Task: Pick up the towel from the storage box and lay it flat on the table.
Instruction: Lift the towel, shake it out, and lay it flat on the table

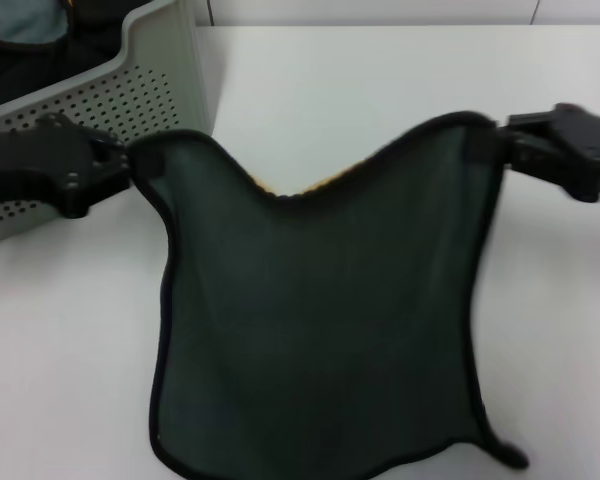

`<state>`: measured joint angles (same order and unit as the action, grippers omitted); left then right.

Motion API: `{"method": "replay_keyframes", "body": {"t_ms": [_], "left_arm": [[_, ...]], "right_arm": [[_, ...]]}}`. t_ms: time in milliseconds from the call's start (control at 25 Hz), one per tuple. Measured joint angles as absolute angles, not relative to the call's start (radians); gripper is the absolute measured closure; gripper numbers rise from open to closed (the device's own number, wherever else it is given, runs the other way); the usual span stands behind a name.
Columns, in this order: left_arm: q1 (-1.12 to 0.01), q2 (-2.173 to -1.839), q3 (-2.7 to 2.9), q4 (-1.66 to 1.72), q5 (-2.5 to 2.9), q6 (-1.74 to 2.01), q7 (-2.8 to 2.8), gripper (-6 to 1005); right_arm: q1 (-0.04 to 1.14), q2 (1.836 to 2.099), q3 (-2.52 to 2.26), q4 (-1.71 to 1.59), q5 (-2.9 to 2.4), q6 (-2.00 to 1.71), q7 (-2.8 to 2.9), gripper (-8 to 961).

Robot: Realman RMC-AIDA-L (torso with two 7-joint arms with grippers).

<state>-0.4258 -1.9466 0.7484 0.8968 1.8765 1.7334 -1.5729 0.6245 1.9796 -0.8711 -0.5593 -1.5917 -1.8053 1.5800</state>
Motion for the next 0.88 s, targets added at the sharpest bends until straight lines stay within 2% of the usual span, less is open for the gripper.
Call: {"method": "replay_keyframes", "body": {"t_ms": [240,520,640,680,880], "left_arm": [[-0.508,-1.966,0.749,0.874,2.087,1.58,-1.634,972],[-0.559,-1.993,0.758,0.874,2.177,1.481,-1.671,969],[-0.573,-2.005,0.758,0.875,2.206,1.458,-1.675,968],[-0.59,-2.023,0.758,0.875,2.238,1.436,-1.678,968],[-0.613,-2.052,0.759,0.875,2.3,1.384,-1.698,966]], "right_arm": [[0.626,1.975,-0.877,-0.538,-1.631,-1.662,1.547,943],[0.626,1.939,-0.88,-0.542,-1.653,-1.578,1.536,943],[0.651,1.936,-0.88,-0.536,-1.701,-1.541,1.535,943],[0.662,1.936,-0.88,-0.534,-1.719,-1.526,1.535,943],[0.7,1.952,-0.882,-0.529,-1.783,-1.457,1.535,943]]}}
